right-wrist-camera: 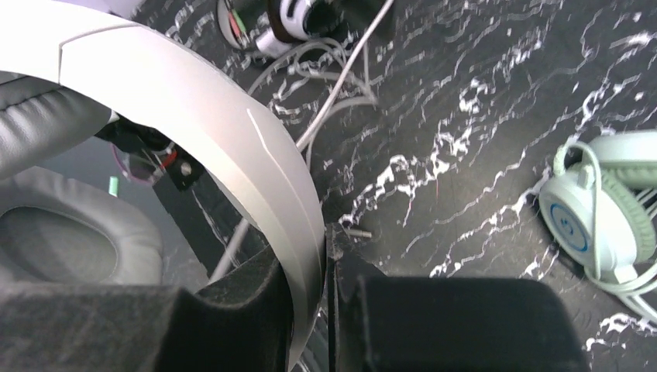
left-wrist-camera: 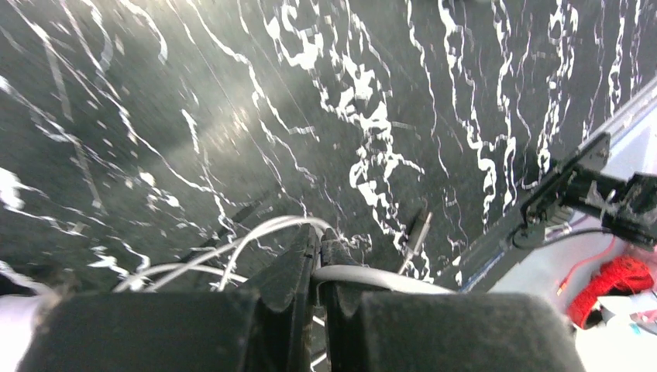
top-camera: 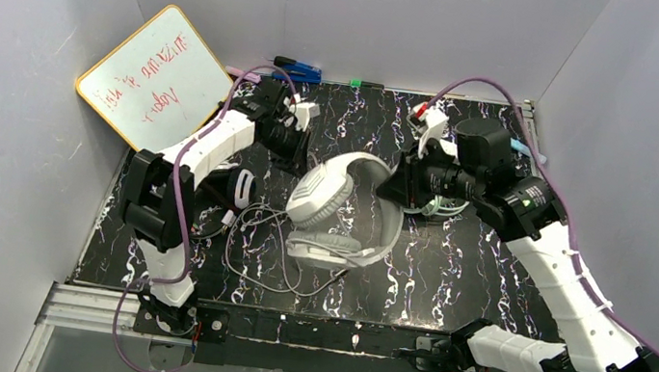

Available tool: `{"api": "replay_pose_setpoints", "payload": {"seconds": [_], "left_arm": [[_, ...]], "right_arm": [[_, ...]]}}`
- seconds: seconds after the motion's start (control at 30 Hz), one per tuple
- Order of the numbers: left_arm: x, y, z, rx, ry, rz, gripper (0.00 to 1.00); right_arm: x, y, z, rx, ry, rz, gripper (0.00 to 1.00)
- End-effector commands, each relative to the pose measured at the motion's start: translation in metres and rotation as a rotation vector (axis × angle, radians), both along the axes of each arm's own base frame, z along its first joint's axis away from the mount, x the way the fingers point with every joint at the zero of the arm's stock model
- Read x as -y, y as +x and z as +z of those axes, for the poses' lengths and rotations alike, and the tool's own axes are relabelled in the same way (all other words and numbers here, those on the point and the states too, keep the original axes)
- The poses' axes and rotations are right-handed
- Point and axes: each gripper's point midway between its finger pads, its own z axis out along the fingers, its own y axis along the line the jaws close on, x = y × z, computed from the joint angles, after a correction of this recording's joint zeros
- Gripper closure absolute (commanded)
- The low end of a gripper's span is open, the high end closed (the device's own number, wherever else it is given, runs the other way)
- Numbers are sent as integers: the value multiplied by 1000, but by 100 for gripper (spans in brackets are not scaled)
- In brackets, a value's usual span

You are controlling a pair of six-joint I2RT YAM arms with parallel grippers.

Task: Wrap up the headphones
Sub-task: Wrap the headphones cable around the headphones.

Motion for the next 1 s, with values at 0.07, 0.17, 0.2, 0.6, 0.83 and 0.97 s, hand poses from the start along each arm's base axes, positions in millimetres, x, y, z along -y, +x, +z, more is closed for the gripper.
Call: {"api": "replay_pose_setpoints", "payload": {"seconds": [0.07,0.17,0.2,0.6,0.83,0.97], "left_arm": [[-14,48,49,113,104,38,100],[-13,60,73,167,101,44,100],[-12,61,80,181,96,46,100],[-18,58,118,250,95,56,100],[-10,45,133,241,21,48,100],[-3,31,134,203,-35,34,100]], "right_arm": [[5,-12,-42,-59,-81,34,99],[11,-5,-69,-83,-167,-9,99],[12,-5,-77,-91,-197,-8,99],[20,-7,-160,-158,-548,-71,99],[50,24,-180,-138,-768,-296,99],[65,52,-171,-56,-835,-480,99]]}}
